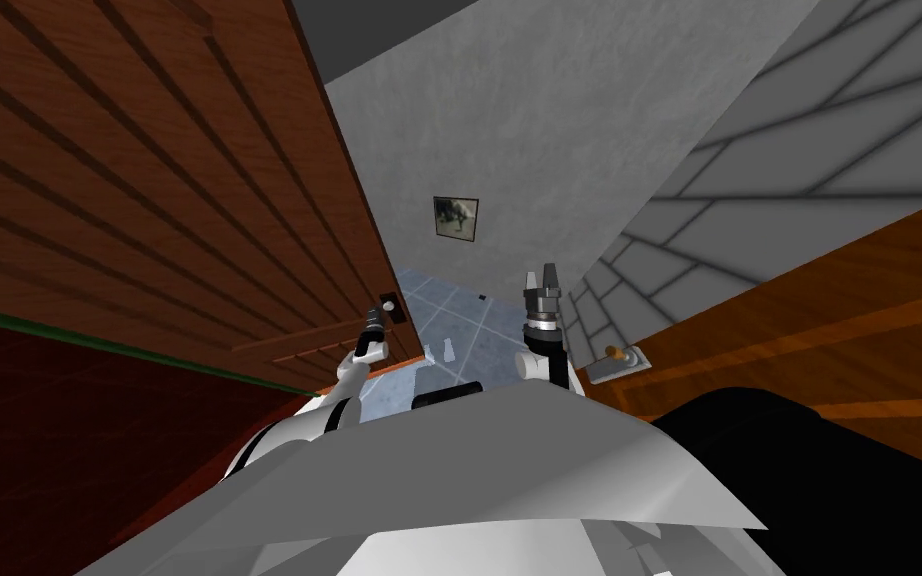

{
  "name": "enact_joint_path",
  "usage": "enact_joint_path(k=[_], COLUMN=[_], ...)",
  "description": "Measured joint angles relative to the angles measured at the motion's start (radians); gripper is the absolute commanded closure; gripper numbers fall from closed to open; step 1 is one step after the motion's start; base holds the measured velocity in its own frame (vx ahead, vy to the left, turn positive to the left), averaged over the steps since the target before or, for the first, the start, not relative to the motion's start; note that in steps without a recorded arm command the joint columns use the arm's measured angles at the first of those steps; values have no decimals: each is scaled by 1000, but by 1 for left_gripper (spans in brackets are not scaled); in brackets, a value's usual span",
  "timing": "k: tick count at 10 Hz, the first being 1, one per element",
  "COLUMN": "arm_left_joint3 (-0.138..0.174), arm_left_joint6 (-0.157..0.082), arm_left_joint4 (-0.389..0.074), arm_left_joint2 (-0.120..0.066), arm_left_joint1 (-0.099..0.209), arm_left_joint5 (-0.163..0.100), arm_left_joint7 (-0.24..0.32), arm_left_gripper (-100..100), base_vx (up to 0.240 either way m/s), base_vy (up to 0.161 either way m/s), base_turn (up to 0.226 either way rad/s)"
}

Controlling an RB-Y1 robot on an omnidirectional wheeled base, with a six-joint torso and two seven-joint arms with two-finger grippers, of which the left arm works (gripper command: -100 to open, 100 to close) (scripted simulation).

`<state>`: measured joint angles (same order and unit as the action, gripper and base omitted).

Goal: Push the door open

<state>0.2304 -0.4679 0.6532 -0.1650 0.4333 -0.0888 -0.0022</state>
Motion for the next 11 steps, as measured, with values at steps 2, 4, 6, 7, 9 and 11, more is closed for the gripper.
enact_joint_path(k=[2,4,6,7,9,11], arm_left_joint3=[-6,-9,-17,-17,-20,-24], arm_left_joint6=[-14,-5,-12,-13,4,-2], arm_left_joint4=[-28,-16,-18,-18,11,2], arm_left_joint2=[29,52,82,94,111,146], arm_left_joint1=[26,26,30,36,28,41], arm_left_joint5=[8,12,20,21,25,31], arm_left_joint7=[-25,-41,-60,-69,-79,-101], arm_left_gripper=[-100,-100,-100,-100,-100,-100], base_vx=[-87,-65,-78,-17,-64,-73], base_vy=[49,22,11,-2,5,-10], base_turn=[48,133,128,-18,133,32])
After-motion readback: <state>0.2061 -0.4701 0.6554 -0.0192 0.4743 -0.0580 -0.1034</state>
